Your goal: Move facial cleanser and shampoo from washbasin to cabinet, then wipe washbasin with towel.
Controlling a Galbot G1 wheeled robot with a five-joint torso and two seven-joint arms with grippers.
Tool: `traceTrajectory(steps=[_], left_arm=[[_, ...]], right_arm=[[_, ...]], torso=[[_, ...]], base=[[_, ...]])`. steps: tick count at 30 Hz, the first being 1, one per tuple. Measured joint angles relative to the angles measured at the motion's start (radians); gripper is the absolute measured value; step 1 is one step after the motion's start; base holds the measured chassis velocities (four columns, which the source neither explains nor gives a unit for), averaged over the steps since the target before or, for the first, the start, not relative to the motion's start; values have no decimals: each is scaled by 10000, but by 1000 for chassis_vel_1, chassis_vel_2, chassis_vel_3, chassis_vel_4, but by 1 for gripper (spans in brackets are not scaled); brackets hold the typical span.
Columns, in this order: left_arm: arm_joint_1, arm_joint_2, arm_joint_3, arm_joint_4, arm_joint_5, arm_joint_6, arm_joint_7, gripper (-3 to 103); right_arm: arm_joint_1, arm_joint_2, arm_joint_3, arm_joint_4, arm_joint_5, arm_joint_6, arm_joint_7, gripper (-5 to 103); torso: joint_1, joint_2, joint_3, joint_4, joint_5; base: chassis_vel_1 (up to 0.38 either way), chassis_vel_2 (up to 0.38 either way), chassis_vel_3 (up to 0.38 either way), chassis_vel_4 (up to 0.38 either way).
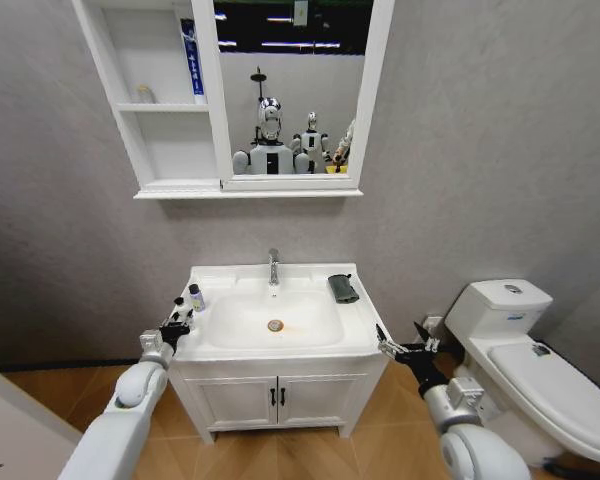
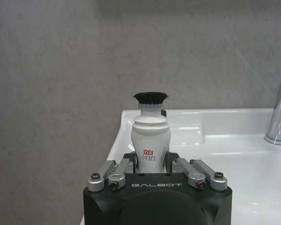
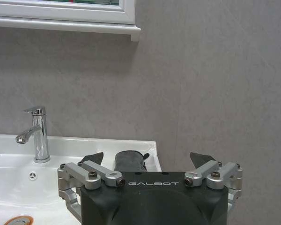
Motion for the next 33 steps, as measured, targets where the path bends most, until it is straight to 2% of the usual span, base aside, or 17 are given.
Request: traceTrajectory(steps=[2, 3, 5, 6, 8, 9, 12, 13, 15, 19, 22, 23, 26, 27, 30, 31, 33], left_arm=[[323, 170, -316, -954, -97, 23, -136, 29], [323, 170, -316, -954, -97, 23, -136, 29], [750, 512, -732, -2171, -438, 244, -443, 29], [750, 512, -732, -2171, -438, 244, -443, 29], [1022, 923, -1110, -3188, -945, 568, -988, 29], [1022, 923, -1110, -3188, -945, 568, -988, 29], [761, 1766, -1392, -4458, -2160, 1258, -2163, 29], [761, 1766, -1392, -4458, -2160, 1258, -2163, 29], [-58, 2576, -1256, -4967, -3213, 1900, -2915, 29], [-964, 3279, -992, -5006, -3903, 2429, -3271, 29], [-2600, 4145, -460, -4426, -4811, 3149, -3496, 29], [-2600, 4145, -460, -4426, -4811, 3149, -3496, 29], [-4202, 4561, 290, -3560, -5353, 3481, -3505, 29], [-4202, 4561, 290, -3560, -5353, 3481, -3505, 29], [-6165, 4661, 1417, -2405, -5655, 3664, -3547, 29], [-6165, 4661, 1417, -2405, -5655, 3664, -3547, 29], [-7633, 4584, 2167, -1602, -5802, 3840, -3542, 29]], right_arm=[[20, -5, -8, 33, 0, -46, 12, 100], [20, -5, -8, 33, 0, -46, 12, 100], [-11, -13, -1, 41, -4, -54, 12, 100], [-11, -13, -1, 41, -4, -54, 12, 100], [-46, -1, -14, 32, -35, -51, 9, 100], [-46, -1, -14, 32, -35, -51, 9, 100], [-15, 70, -131, -27, -138, -30, -17, 100], [-15, 70, -131, -27, -138, -30, -17, 100], [32, 112, -210, -45, -186, -28, -27, 100], [34, 99, -210, -49, -190, -27, -31, 100], [-22, 42, -154, -78, -189, 14, -44, 100], [-22, 42, -154, -78, -189, 14, -44, 100], [-26, 75, -243, -77, -226, 12, -55, 100], [-26, 75, -243, -77, -226, 12, -55, 100], [123, 77, -379, -42, -287, -144, -65, 100], [123, 77, -379, -42, -287, -144, -65, 100], [252, 61, -409, -40, -297, -262, -66, 100]], torso=[[1, 0, 0, -1, 1], [1, 0, 0, -1, 1], [0, 0, -1, 2, 4], [0, 0, -1, 2, 4], [-2, 0, -2, 3, 3], [-2, 0, -2, 3, 3], [-2, 0, -2, 4, 2], [-2, 0, -2, 4, 2], [-2, 0, -1, 0, 4], [-1, 0, -1, -1, 4], [-1, 0, -1, -1, 2], [-1, 0, -1, -1, 2], [0, 0, -1, 1, 1], [0, 0, -1, 1, 1], [0, 0, 1, 0, 0], [0, 0, 1, 0, 0], [2, 0, 0, -1, 5]], base=[[0, 0, 0, 0], [0, 0, 0, 0], [0, 0, 0, 0], [0, 0, 0, 0], [0, 0, 0, 0], [0, 0, 0, 0], [0, 0, 0, 0], [0, 0, 0, 0], [0, 0, 0, 0], [0, 0, 0, 0], [0, 0, 0, 0], [0, 0, 0, 0], [0, 0, 0, 0], [0, 0, 0, 0], [0, 0, 0, 0], [0, 0, 0, 0], [0, 0, 0, 0]])
